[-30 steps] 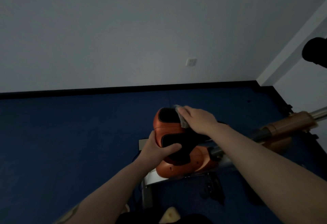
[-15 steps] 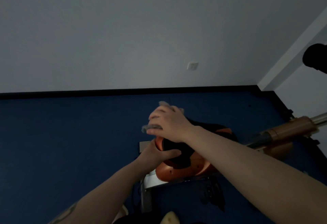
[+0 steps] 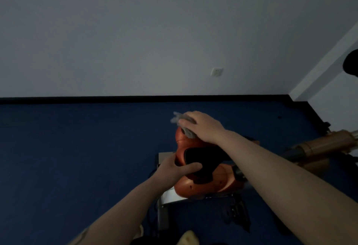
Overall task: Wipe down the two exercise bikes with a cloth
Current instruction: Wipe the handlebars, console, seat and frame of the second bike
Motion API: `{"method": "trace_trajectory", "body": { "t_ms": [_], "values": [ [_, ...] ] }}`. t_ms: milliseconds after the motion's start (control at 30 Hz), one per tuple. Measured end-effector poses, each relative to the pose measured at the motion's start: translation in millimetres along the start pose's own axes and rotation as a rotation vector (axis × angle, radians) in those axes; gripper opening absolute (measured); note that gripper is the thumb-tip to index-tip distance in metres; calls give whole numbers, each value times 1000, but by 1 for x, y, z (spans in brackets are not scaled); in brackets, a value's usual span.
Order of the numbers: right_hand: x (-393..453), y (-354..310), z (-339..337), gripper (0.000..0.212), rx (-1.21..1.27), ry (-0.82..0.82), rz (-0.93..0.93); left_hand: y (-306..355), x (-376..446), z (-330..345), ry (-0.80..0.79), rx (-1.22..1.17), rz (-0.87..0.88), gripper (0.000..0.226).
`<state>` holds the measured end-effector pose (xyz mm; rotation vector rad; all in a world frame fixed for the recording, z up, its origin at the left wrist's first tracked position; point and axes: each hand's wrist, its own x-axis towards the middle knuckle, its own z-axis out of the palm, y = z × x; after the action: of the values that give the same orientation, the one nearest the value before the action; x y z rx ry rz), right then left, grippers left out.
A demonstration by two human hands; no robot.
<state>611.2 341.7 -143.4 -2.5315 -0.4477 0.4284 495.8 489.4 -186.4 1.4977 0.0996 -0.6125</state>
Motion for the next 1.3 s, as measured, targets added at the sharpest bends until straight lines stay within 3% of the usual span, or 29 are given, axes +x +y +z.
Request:
{"method": "trace_trajectory", "body": {
  "t_ms": [67,133,200,267,367,467,533,600,700,833,1033,1300],
  "values": [
    [-13,13,7,55,-43,82,110,-2,-1,1,40,4,42,60],
    [-28,23,11,58,-147,155,171,-3,-2,0,145,51,102,86],
    [-45,35,9,58,-247,228,198,0,-2,-3,212,185,166,121],
    [-61,43,8,57,-339,302,250,3,0,-8,236,369,237,137],
    [-71,26,25,57,-308,381,410,12,4,-14,201,571,333,129],
    [-75,2,55,65,-243,375,343,16,7,-23,106,588,358,120],
    [-78,7,51,62,-195,349,309,18,7,-31,60,530,360,99],
    [-77,19,37,60,-166,342,434,21,9,-38,66,533,388,75],
    [-75,8,37,64,-172,374,625,31,20,-42,85,652,441,58],
    [-82,-29,71,76,-171,405,547,42,38,-42,-34,646,427,48],
    [-76,-39,59,72,-71,451,792,43,49,-65,-163,574,457,47],
    [-77,-78,78,63,-70,493,803,48,62,-83,-343,615,534,41]
  ]
}}
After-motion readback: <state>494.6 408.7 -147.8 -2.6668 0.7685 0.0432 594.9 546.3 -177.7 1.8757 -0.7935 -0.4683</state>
